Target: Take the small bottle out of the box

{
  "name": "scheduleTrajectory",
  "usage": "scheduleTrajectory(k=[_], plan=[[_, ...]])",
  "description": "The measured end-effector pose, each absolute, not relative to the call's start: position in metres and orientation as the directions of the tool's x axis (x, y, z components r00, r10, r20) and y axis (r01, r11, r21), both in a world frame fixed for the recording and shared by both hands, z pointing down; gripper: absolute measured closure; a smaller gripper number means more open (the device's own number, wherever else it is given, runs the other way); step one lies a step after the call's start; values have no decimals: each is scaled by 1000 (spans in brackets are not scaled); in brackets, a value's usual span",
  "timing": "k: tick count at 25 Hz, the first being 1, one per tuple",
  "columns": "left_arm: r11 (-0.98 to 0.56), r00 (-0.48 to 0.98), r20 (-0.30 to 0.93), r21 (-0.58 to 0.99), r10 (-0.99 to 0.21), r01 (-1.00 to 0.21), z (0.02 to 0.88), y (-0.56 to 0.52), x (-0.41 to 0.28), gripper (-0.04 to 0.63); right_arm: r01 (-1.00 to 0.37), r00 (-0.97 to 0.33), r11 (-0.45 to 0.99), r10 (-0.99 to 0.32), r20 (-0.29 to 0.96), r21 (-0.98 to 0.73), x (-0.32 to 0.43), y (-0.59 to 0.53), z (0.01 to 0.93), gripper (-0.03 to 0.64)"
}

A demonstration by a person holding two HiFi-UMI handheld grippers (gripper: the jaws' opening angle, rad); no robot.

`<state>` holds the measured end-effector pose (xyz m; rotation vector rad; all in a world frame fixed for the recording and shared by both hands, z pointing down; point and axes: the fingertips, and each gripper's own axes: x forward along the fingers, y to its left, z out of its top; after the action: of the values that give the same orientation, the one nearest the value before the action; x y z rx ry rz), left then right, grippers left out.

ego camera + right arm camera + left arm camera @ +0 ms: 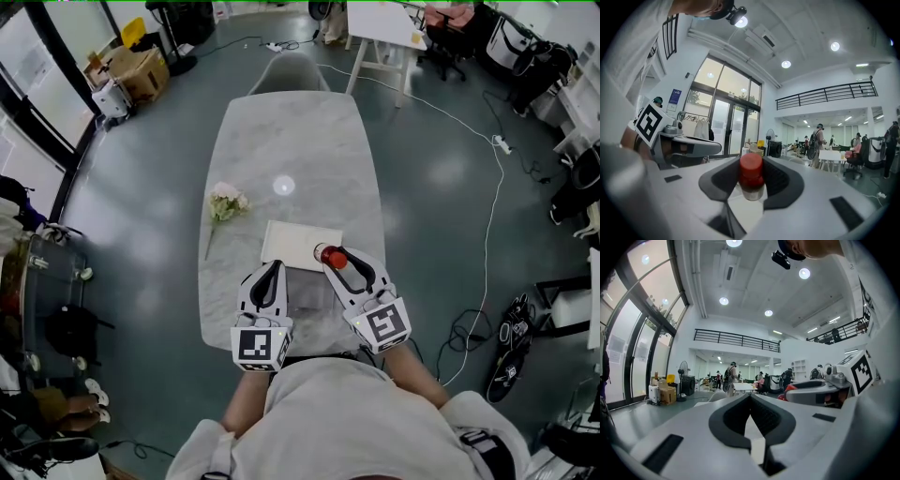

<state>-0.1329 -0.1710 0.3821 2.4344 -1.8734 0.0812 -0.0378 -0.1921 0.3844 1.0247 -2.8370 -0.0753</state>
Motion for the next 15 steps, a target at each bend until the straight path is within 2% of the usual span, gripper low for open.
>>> scheduleTrajectory(k=[15], plan=[[-234, 236, 93, 34, -967, -972, 388, -166, -139, 572, -619, -776, 782, -624, 94, 74, -46, -188, 383, 462]])
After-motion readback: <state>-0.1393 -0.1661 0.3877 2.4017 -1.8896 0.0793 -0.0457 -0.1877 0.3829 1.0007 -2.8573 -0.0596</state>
